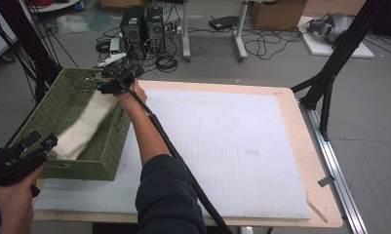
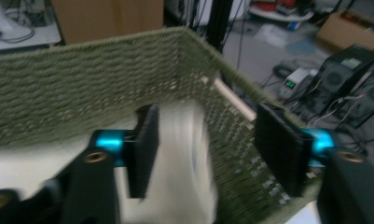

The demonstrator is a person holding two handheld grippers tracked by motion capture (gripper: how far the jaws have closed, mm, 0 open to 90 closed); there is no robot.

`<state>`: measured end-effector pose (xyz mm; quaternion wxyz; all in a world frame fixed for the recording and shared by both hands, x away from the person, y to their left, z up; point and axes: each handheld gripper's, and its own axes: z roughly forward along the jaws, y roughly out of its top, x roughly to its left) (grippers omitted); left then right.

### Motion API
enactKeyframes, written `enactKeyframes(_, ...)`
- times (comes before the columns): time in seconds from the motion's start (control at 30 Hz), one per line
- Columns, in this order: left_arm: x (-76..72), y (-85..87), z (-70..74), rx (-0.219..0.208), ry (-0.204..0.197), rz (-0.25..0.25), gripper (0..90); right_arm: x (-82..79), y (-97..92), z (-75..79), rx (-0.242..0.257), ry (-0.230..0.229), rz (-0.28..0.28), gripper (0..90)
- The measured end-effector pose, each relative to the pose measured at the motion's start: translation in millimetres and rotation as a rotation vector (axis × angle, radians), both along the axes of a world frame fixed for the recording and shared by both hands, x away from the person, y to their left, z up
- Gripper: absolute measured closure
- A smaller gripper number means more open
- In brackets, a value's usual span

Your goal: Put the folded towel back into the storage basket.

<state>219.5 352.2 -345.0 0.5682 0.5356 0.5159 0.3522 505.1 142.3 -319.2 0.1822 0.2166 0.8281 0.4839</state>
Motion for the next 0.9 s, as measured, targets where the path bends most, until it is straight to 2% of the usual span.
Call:
enactKeyframes(0.23,0.8,-1.4,1.4,0.001,-0.001,-0.013,27.3,-8.3,-9.9,0.1,0.01,0.016,0.04,32.5)
enactKeyframes(0.3,2.3,-3.7,1.9,0.017,0.021,0.0,23.0,-11.0,-14.7,2.1,0.025,0.024,0.051,30.9)
enactKeyframes(0.37,3.2,-5.3,1.7,0.026,0.03,-0.019,19.2,-13.4,-19.8,3.3,0.036,0.034,0.067,29.2)
enactKeyframes(0.47,3.9,-8.6,1.5,0.025,0.024,-0.041,19.3,-17.8,-27.2,4.3,0.018,0.027,0.086,28.8)
enactKeyframes(0.63,5.6,-15.1,2.6,0.04,0.026,-0.101,19.3,-21.4,-43.6,6.3,0.038,0.045,0.097,24.9)
enactKeyframes(0.9,7.4,-23.3,3.7,0.041,0.015,-0.15,19.3,-28.2,-67.9,14.1,0.041,0.057,0.108,17.3)
